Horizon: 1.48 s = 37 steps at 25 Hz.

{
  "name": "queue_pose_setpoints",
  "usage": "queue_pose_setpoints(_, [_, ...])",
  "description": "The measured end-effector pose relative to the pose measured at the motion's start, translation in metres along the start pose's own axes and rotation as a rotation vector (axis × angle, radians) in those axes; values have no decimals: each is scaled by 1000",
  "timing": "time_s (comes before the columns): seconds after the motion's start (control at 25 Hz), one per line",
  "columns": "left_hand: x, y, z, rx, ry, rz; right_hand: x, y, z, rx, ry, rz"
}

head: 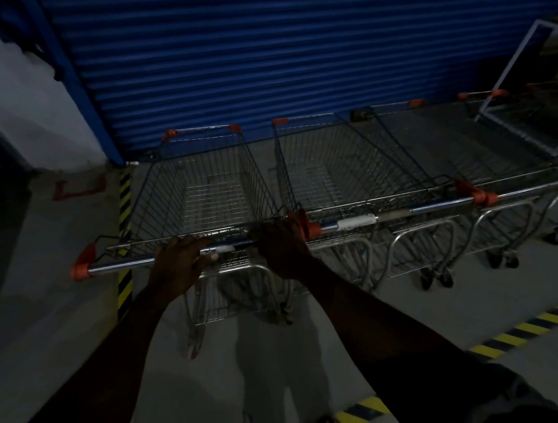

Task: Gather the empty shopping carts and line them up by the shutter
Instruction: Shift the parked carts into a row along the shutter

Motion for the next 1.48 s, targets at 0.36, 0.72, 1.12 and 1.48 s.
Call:
queue_pose_setpoints(0.36, [-4, 1, 0, 13, 13, -10, -2, 3, 1, 4, -28, -6])
queue_pose_setpoints(0.72, [-2, 3, -2, -28, 46, 8, -1, 8, 0, -18, -50, -36])
queue_pose_setpoints(1.12, [-42, 124, -31, -3, -56, -252, 64, 102, 45, -24, -43, -325])
queue_pose_setpoints(1.48, [-76, 206, -37, 161, 195, -105, 64, 140, 38, 28, -171, -155])
Point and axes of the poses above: each hand's wrist, its own x-axis away from the middle knuckle, its own z-axis out of the back of the hand, y = z × x, the point moved 5 cm from there along -x, towards the middle knuckle, and after that the axes turned 3 degrees about -z, right-handed, at the moved point
